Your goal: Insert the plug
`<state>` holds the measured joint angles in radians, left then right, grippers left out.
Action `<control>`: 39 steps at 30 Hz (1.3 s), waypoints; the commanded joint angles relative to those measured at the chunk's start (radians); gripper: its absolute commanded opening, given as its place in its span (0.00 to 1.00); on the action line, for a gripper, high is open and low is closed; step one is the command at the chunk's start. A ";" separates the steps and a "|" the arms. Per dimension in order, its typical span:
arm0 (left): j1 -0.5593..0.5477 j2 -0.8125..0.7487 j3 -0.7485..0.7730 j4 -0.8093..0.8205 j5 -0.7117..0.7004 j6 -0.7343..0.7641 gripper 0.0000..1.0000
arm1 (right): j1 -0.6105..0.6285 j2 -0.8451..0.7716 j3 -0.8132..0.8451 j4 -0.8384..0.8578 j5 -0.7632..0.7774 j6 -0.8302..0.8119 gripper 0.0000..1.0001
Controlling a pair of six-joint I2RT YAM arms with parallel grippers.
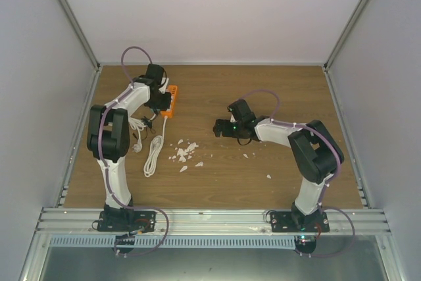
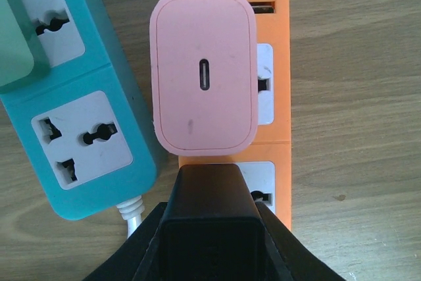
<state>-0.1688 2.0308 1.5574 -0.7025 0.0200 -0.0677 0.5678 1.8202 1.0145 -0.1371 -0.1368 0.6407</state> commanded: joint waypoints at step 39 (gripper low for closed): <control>-0.050 -0.103 -0.033 0.070 -0.149 0.061 0.99 | 0.030 0.063 0.034 -0.052 -0.001 -0.021 0.98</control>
<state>-0.2157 2.0487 1.5383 -0.6731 -0.1188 -0.0231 0.5865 1.8435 1.0431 -0.1410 -0.1360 0.6243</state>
